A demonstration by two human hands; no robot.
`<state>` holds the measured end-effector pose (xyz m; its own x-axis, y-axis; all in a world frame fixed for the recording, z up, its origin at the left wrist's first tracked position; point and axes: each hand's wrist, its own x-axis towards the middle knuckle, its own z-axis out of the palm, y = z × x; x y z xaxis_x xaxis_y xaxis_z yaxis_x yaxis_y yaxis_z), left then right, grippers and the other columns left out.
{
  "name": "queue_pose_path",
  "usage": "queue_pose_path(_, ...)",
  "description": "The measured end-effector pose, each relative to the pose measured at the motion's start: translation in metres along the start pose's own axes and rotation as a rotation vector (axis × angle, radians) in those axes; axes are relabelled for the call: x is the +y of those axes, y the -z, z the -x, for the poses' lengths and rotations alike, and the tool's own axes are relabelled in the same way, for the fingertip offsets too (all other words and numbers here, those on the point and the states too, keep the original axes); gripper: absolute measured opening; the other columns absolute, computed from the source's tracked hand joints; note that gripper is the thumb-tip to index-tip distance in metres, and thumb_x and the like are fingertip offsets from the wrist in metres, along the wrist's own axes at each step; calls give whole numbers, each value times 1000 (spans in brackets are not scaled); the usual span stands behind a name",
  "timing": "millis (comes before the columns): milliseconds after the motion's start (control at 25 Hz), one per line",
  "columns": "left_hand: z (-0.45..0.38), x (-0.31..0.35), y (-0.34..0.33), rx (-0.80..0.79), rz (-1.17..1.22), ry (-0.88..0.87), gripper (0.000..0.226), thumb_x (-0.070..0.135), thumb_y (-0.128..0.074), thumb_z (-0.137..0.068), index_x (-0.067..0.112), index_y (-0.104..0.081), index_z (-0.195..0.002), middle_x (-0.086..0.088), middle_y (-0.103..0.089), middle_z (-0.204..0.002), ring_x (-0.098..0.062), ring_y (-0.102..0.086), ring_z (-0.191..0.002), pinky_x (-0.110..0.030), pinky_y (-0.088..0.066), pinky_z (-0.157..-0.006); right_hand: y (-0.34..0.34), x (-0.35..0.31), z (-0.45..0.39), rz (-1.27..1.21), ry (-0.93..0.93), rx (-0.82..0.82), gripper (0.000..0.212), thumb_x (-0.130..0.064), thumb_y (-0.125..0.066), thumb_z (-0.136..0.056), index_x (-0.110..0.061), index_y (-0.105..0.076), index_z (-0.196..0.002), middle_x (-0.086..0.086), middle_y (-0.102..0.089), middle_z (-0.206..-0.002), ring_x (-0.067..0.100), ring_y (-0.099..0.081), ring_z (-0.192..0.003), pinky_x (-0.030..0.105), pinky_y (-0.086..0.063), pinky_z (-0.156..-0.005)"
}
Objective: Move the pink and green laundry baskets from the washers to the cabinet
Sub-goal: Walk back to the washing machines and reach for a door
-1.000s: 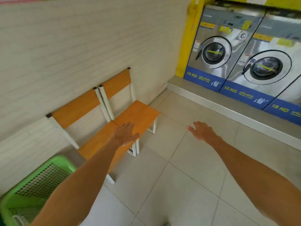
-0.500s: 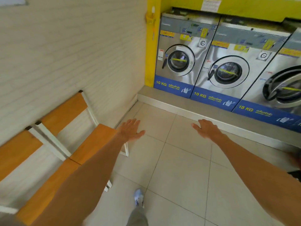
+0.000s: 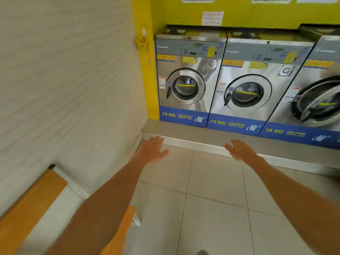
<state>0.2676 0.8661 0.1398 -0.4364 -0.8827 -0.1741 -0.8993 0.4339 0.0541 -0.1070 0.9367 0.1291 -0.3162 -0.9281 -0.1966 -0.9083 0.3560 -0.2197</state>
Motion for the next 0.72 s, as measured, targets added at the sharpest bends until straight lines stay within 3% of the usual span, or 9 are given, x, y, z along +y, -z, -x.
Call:
queue_pose_path(200, -133, 4, 15, 29, -38, -55, 73, 59, -40, -92, 11, -35, -146, -10, -38, -151, -31, -37, -137, -44, -33, -110, 19, 21, -110, -17, -20, -4, 73, -61, -32, -97, -6, -42, -144, 17, -42, -151, 35, -41, -138, 51, -34, -110)
queue_pose_path(320, -220, 21, 24, 18, -9, -51, 78, 61, -35, -90, 11, -31, -149, -10, -33, -155, -29, -31, -141, -43, -29, -113, 35, 41, -193, -58, -19, -18, 82, -69, -26, -91, -5, -47, -139, 19, -48, -145, 36, -46, -134, 50, -37, -108)
queue_pose_path(440, -307, 45, 28, 0, 32, -26, 77, 60, -37, -91, 11, -30, -150, -11, -31, -157, -29, -29, -144, -43, -26, -115, 59, 64, -278, -57, -41, -47, 67, -54, -39, -98, -3, -45, -140, 20, -46, -147, 36, -44, -135, 46, -36, -109)
queue_pose_path(560, -388, 69, 29, 24, 66, -37, 75, 60, -41, -92, 11, -32, -148, -12, -36, -155, -30, -33, -142, -44, -29, -115, 77, 87, -351, -79, -53, -66, 68, -52, -40, -99, -6, -36, -149, 17, -37, -155, 34, -36, -142, 47, -31, -114)
queue_pose_path(720, -478, 92, 43, -10, 78, -45, 78, 59, -42, -94, 11, -25, -154, -12, -25, -161, -30, -25, -148, -45, -23, -119, 101, 114, -436, -85, -82, -103, 71, -56, -39, -98, -7, -35, -150, 16, -35, -156, 35, -35, -142, 47, -30, -114)
